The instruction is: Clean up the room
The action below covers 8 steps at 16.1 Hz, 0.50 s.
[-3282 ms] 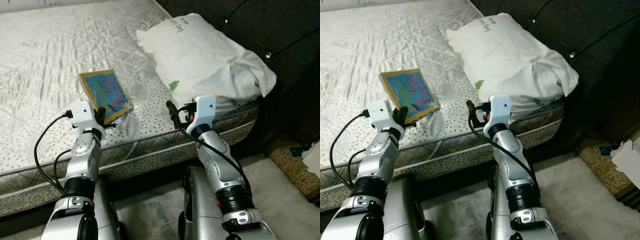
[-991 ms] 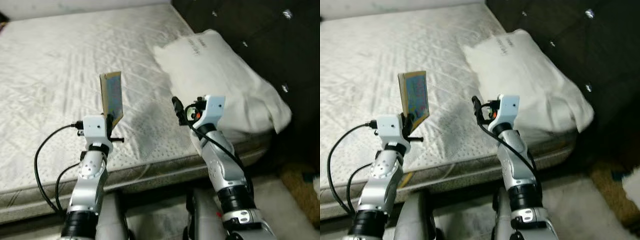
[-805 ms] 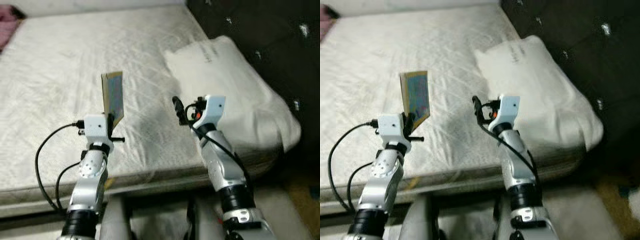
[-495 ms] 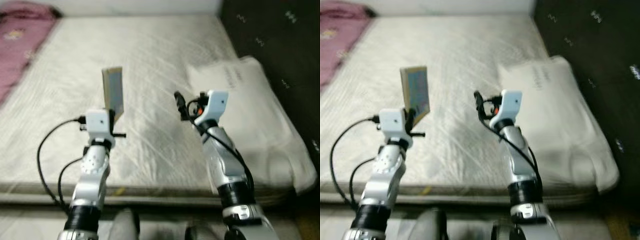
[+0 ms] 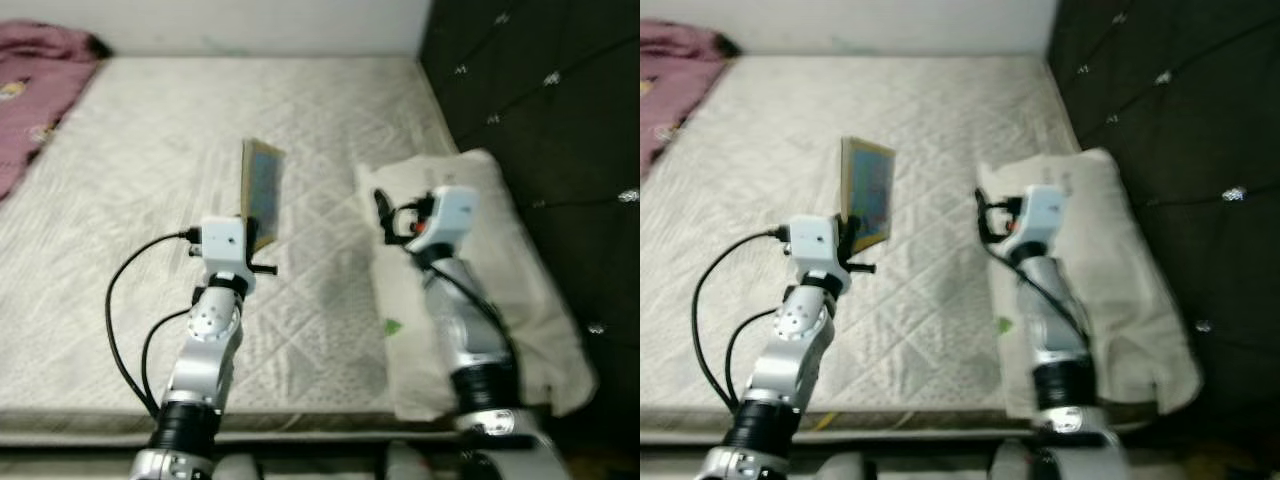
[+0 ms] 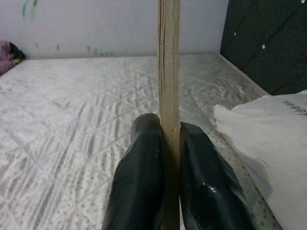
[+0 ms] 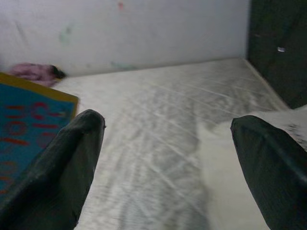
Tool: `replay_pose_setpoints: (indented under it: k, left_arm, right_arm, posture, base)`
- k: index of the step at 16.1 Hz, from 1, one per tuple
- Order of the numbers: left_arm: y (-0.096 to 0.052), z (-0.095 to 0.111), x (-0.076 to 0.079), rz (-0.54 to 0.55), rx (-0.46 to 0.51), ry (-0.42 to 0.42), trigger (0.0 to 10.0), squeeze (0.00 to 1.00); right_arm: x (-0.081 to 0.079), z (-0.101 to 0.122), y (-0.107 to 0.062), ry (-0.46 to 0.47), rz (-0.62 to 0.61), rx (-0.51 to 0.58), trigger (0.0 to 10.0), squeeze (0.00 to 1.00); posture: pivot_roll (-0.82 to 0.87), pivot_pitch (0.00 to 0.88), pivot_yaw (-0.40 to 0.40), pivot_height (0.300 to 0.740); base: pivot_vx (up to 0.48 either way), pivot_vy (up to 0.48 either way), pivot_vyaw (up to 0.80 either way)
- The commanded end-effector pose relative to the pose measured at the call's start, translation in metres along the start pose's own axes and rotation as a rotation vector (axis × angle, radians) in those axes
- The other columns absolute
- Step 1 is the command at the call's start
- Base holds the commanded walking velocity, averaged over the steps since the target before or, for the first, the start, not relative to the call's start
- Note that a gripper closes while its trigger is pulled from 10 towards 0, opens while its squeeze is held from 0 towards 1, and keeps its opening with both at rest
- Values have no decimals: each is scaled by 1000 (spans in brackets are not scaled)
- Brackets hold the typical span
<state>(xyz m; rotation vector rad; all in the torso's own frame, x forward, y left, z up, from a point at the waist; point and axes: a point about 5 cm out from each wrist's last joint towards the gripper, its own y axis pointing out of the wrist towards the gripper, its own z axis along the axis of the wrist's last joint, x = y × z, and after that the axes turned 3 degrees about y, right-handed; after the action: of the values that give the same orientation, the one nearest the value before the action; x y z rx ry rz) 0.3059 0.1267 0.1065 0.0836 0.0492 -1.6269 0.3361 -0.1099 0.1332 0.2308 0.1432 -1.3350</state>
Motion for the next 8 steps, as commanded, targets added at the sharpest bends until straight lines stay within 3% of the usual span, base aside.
replay_pose_setpoints:
  k: [1, 8]
  left_arm:
    - [-2, 3, -21, 82, 23, 9, 10000, 0]
    - [-2, 0, -17, 58, 10, -24, 10000, 0]
  right_arm:
    - [-11, 1, 3, -9, 40, 1, 10000, 0]
    - [-11, -3, 2, -2, 30, -26, 10000, 0]
  posture:
    - [-67, 0, 39, 740]
    - [-73, 0, 35, 740]
  base:
    - [0, 0, 0]
    - [0, 0, 0]
